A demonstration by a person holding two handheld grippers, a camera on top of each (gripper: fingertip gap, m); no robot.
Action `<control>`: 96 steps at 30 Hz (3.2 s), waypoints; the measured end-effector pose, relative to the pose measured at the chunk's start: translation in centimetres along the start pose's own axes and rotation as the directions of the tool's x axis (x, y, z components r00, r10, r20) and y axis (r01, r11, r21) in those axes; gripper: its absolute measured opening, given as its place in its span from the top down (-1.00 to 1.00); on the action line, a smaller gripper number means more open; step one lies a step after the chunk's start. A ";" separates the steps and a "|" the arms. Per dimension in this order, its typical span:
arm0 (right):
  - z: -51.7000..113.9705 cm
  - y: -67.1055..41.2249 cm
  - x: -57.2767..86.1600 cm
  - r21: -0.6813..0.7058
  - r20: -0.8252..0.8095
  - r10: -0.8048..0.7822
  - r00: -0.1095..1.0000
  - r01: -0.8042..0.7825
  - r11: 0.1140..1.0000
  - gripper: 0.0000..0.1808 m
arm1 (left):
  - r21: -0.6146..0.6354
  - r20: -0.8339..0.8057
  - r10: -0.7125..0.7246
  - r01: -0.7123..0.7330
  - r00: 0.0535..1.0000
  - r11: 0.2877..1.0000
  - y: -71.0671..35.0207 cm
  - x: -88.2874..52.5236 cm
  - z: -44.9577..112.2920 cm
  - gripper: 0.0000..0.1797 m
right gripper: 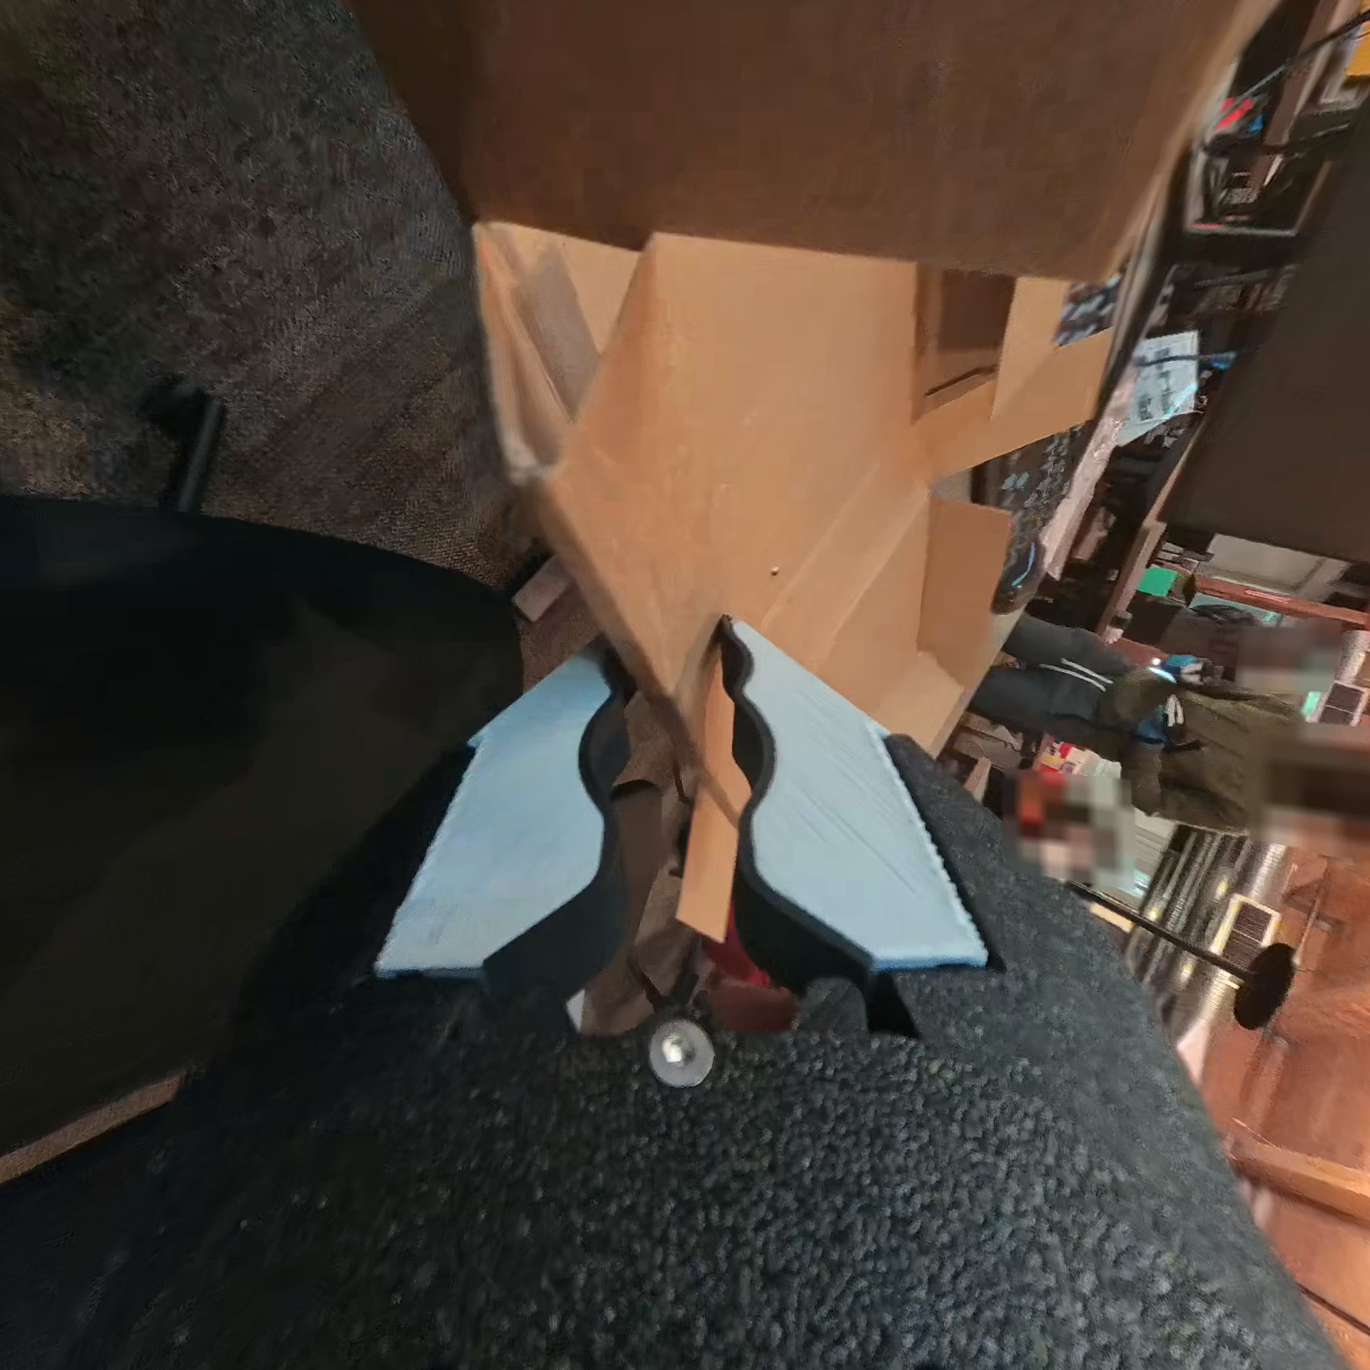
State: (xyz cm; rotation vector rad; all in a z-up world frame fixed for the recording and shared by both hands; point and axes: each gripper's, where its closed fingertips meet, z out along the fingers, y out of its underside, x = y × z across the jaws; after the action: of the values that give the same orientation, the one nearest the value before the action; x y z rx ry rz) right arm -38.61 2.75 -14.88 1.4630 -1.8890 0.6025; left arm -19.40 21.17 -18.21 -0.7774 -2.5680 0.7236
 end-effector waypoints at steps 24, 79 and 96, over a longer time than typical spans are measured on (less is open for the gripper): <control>-19.5 5.8 33.3 0.254 0.604 0.744 0.286 -0.954 0.160 0.86 | 0.439 -0.416 0.209 -0.006 0.885 0.899 -33.2 11.7 -0.3 -0.16; -3.7 1.1 1.4 0.449 -0.161 -0.368 0.916 0.400 0.799 0.79 | -0.010 -0.253 0.241 -0.252 0.937 0.968 -18.0 -0.6 -2.1 -0.07; 2.9 6.0 1.6 0.000 0.181 -0.235 0.955 0.239 0.971 0.56 | -0.031 -0.727 0.404 -0.614 0.556 0.789 -21.0 -1.0 6.5 0.08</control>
State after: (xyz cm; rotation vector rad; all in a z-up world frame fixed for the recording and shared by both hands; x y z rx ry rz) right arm -45.30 1.21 -15.42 1.7477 -1.8083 0.3449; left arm -30.24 3.18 -11.77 -1.5981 -1.7383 0.1139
